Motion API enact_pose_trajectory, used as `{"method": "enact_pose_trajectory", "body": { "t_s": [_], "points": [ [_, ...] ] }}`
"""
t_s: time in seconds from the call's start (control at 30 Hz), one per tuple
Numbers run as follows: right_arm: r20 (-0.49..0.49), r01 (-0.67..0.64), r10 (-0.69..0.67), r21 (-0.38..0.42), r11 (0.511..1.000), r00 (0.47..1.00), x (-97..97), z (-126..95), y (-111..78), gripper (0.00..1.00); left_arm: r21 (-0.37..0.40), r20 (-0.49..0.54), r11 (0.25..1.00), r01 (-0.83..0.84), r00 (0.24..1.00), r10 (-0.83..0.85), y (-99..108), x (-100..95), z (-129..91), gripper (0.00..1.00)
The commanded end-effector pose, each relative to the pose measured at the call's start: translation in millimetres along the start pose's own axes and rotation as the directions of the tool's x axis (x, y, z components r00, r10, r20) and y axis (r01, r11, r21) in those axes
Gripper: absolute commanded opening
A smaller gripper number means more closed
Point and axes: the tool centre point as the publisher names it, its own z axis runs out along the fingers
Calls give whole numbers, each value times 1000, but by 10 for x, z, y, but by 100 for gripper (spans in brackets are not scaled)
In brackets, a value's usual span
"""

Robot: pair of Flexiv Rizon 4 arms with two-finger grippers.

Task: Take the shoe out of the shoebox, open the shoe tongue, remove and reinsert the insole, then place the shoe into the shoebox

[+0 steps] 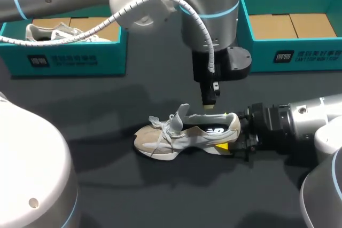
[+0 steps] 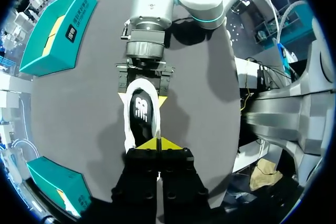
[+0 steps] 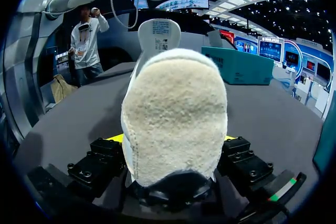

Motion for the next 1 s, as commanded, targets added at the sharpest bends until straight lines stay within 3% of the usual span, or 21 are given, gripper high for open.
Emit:
{"method": "enact_pose_trajectory", "body": {
  "t_s": [0.03, 0.5, 1.0],
  "points": [
    [2, 0, 0, 2, 1000, 1000, 7, -5, 6, 0, 0, -6, 1000, -9, 1000, 9, -97, -52, 298, 0],
    [2, 0, 0, 2, 1000, 1000, 7, -5, 6, 0, 35, 19, 998, -44, 999, 43, -101, -142, 844, 0],
    [2, 0, 0, 2, 1000, 1000, 7, -5, 6, 0, 11, -21, 1000, -26, 999, 26, -58, -256, 1219, 0]
  ]
}}
